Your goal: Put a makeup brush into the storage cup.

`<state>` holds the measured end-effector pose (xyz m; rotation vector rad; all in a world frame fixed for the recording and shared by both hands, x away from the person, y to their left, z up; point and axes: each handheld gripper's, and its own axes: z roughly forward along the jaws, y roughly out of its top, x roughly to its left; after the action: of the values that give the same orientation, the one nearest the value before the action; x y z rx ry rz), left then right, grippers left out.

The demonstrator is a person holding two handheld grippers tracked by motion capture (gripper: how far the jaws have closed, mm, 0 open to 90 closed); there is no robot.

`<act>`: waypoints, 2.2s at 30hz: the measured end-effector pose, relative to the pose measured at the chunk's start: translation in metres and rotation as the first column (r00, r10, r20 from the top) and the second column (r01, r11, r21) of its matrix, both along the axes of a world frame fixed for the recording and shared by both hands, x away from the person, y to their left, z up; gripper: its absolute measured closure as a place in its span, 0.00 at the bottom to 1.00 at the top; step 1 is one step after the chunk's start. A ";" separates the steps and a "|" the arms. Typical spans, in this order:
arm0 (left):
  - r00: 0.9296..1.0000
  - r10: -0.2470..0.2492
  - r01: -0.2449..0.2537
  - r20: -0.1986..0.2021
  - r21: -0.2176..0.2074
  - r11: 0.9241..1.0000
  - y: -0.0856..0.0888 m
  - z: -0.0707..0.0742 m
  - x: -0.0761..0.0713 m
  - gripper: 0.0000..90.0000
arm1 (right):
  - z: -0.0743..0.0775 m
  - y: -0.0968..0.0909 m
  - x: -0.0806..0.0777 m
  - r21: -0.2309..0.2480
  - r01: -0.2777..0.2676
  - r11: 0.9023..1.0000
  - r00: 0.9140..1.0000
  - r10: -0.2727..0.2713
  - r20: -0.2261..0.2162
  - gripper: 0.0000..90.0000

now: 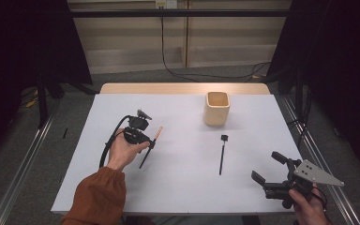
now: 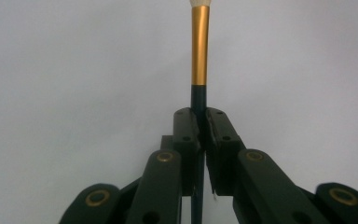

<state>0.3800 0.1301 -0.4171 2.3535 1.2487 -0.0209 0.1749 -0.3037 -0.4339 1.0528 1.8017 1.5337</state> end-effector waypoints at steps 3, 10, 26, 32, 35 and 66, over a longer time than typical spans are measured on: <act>0.999 -0.007 0.008 0.032 -0.032 0.999 0.003 0.002 -0.002 0.93 | 0.000 0.000 0.000 0.000 0.000 1.000 1.000 0.000 0.000 0.00; 0.995 -0.021 0.032 0.101 -0.108 0.994 0.010 0.005 -0.008 0.93 | 0.000 0.000 0.000 0.000 0.000 1.000 1.000 0.000 0.000 0.00; 0.966 0.021 0.044 0.257 -0.245 0.968 0.027 0.012 -0.022 0.93 | 0.000 0.000 0.000 -0.001 0.000 1.000 1.000 0.000 0.001 0.00; 0.951 0.022 0.068 0.309 -0.276 0.959 0.030 0.014 -0.027 0.93 | 0.000 0.000 0.000 0.000 0.000 1.000 1.000 0.000 -0.001 0.00; 0.940 0.038 0.070 0.338 -0.302 0.951 0.032 0.014 -0.031 0.93 | 0.000 0.000 0.000 0.001 0.001 1.000 1.000 -0.001 0.000 0.00; 0.828 0.177 0.132 0.531 -0.492 0.861 0.051 0.027 -0.074 0.93 | 0.000 -0.001 -0.001 -0.002 -0.002 1.000 1.000 0.002 0.002 0.00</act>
<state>0.3061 0.1812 -0.3899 1.6922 0.8378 0.2973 0.1741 -0.3042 -0.4337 1.0490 1.8029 1.5335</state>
